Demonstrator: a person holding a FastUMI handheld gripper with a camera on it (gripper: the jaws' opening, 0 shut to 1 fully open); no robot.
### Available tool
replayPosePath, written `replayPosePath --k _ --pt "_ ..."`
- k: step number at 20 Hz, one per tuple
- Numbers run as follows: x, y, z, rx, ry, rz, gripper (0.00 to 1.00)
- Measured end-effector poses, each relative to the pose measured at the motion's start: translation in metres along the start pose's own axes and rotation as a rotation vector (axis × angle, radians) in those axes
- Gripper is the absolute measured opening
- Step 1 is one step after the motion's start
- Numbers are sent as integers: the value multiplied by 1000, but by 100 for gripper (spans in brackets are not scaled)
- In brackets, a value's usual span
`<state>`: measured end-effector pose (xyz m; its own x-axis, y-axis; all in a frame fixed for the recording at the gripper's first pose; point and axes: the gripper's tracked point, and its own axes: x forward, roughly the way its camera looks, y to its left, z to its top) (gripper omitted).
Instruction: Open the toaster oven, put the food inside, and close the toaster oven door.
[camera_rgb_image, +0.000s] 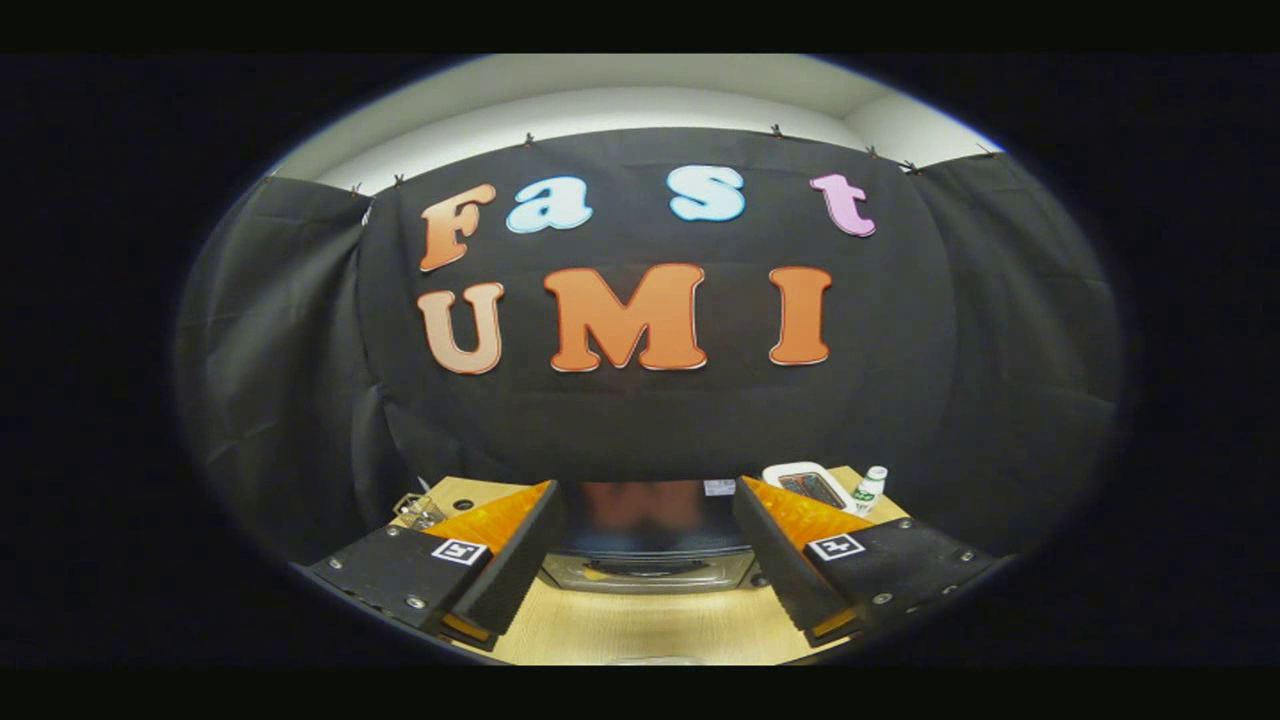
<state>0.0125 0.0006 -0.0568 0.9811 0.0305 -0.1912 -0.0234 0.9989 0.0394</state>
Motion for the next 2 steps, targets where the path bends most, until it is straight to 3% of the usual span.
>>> replayPosePath --k 2 --pt "-7 -13 25 -10 -40 -29 100"
